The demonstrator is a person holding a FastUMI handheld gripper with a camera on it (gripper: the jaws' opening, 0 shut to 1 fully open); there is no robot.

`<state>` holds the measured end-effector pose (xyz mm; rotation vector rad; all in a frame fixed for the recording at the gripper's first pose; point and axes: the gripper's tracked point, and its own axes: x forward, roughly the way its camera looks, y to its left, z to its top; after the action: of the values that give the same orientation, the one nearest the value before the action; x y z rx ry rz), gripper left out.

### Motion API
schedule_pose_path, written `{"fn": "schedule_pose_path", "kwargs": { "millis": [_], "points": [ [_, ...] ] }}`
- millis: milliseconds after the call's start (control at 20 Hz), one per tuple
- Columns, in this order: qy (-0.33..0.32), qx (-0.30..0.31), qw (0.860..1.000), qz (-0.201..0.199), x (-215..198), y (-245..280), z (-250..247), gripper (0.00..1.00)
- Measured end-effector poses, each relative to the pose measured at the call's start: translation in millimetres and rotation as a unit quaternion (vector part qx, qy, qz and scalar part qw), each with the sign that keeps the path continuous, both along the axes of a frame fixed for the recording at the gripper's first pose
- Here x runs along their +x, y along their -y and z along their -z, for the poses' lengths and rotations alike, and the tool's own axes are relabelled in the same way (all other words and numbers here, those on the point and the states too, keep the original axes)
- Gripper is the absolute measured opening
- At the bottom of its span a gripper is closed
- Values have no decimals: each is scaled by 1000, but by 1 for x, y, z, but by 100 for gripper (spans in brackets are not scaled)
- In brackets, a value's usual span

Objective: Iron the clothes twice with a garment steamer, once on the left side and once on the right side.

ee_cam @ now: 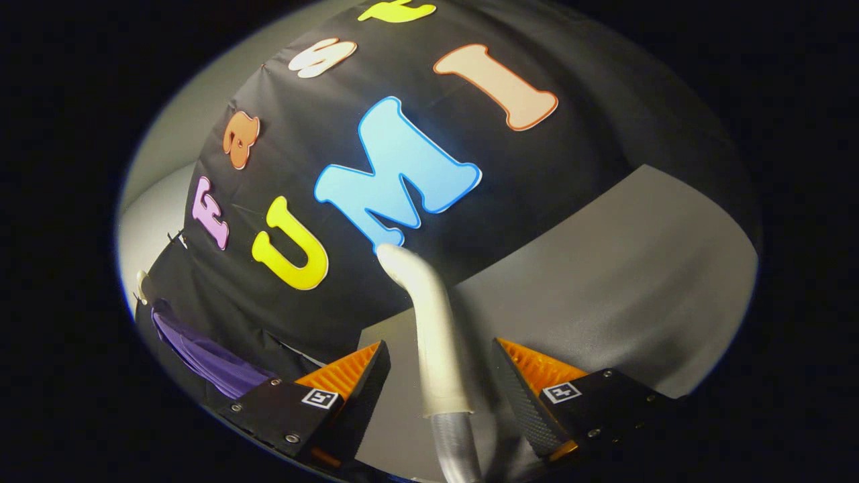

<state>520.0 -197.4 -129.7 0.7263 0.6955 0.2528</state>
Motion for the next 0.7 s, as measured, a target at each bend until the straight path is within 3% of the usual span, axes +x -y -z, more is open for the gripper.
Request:
{"fn": "schedule_pose_path", "kwargs": {
  "millis": [350, 450, 600, 700],
  "points": [
    [-40, 57, 997, -35, 11, -21, 11, 92],
    [-57, 73, 995, -37, 15, -24, 16, 81],
    [-77, 94, 992, -42, 11, -26, 17, 46],
    [-78, 92, 992, -35, 5, -22, 13, 40]
  ]
}}
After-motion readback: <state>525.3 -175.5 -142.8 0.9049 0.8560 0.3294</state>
